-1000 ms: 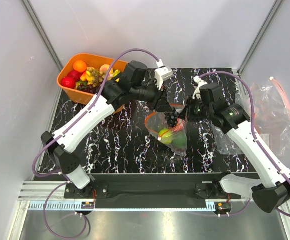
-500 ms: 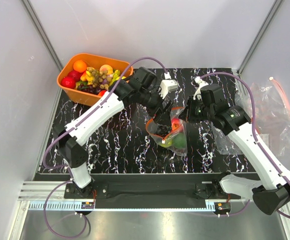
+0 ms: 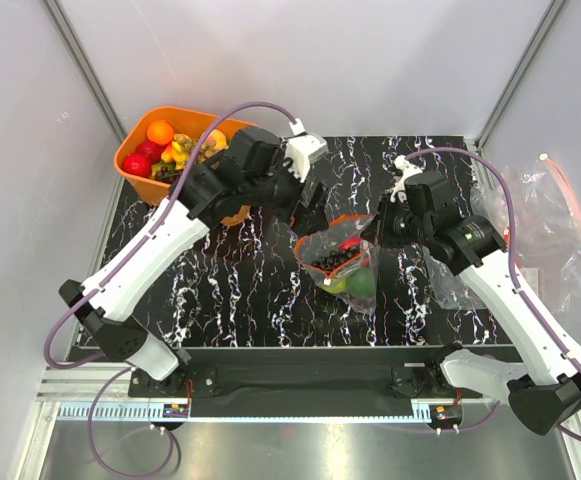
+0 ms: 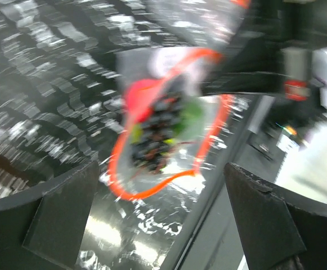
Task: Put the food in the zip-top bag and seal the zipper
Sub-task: Place the fake fruit in the zipper food storage bag, then zip the zipper food storage bag at the center of the board.
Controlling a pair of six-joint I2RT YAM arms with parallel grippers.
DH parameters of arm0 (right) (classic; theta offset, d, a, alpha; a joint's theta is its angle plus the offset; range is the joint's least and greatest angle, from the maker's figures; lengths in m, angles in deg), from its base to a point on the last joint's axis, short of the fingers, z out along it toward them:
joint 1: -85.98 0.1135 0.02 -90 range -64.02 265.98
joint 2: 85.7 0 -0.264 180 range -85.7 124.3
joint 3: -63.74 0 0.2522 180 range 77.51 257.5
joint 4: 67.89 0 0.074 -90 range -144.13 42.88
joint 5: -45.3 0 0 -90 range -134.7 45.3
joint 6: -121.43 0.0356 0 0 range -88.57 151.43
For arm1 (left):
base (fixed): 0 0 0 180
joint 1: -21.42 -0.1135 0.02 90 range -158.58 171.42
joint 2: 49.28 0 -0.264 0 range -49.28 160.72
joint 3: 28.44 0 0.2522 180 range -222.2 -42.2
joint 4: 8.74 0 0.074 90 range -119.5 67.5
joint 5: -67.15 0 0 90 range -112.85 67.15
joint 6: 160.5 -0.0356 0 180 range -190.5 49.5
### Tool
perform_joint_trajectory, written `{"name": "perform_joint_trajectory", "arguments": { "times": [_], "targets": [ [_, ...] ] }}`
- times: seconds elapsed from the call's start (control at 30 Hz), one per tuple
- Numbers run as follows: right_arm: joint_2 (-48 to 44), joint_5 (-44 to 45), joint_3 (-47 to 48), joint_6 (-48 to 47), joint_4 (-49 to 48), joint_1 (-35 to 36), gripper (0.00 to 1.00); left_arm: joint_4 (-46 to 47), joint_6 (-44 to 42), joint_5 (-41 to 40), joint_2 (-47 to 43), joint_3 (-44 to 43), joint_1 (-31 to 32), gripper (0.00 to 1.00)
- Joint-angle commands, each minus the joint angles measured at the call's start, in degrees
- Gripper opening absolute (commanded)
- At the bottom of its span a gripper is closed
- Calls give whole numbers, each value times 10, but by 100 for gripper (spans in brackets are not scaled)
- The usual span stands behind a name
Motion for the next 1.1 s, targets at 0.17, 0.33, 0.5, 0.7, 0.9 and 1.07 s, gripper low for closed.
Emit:
{"name": "perform_joint_trajectory", "arguments": {
  "times": [0.17, 0.33, 0.5, 0.7, 0.9, 1.07],
  "targets": [
    [-36, 7, -7, 18, -27, 1, 0, 66, 140, -234, -111, 183, 0, 99],
    [-44, -2, -20, 25, -33, 1, 0, 160, 196, -263, -180, 306, 0, 97],
    [-44, -10, -16, 31, -23, 1, 0, 197, 213, -243, -189, 352, 1, 86],
    [-47, -13, -13, 33, -14, 1, 0, 248, 235, -177, -153, 367, 0, 82],
    [-44, -15, -5, 33, -7, 1, 0, 271, 249, -143, -112, 369, 1, 66],
    [-39, -14, -2, 32, 0, 1, 0, 273, 251, -123, -93, 370, 1, 38]
  ]
}}
